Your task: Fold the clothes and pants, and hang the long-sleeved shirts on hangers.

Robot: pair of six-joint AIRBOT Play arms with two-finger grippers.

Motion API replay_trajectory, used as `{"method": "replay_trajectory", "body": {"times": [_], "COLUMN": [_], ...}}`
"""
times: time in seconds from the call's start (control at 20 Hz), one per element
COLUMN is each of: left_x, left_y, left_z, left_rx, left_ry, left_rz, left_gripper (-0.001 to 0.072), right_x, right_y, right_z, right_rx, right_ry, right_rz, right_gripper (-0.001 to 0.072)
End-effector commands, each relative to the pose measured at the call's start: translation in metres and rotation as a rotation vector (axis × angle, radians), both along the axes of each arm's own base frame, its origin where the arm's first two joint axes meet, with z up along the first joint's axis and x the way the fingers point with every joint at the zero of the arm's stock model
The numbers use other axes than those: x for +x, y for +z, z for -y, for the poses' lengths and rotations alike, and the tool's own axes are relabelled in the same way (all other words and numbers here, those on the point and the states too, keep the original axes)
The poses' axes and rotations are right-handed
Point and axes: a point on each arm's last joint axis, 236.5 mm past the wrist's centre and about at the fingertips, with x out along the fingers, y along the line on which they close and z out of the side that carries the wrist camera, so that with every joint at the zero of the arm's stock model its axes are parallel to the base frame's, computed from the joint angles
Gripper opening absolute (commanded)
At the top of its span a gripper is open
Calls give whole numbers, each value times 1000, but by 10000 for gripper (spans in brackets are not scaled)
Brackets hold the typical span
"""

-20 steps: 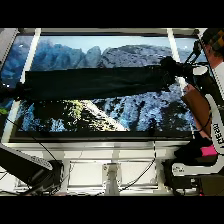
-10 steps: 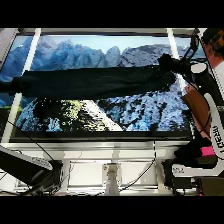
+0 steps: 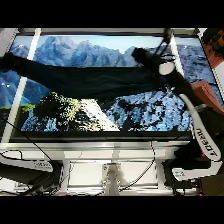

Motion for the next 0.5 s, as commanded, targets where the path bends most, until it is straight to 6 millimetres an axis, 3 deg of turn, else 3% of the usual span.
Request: {"method": "replay_trajectory", "body": {"times": [0.0,0.2,0.45], "left_x": [-5,-23,-32], "left_y": [45,87,104], "left_z": [74,128,169], "left_rx": [5,33,-19], "left_ry": [-129,-217,-287], "left_rz": [88,173,205], "left_gripper": [19,19,19], "right_x": [-13,-26,-53], "right_y": [-27,-59,-102], "right_z": [-79,-169,-268], "right_rx": [91,174,349], "right_ry": [72,169,236], "right_rz": [-82,-178,-384], "right_gripper": [30,29,28]}}
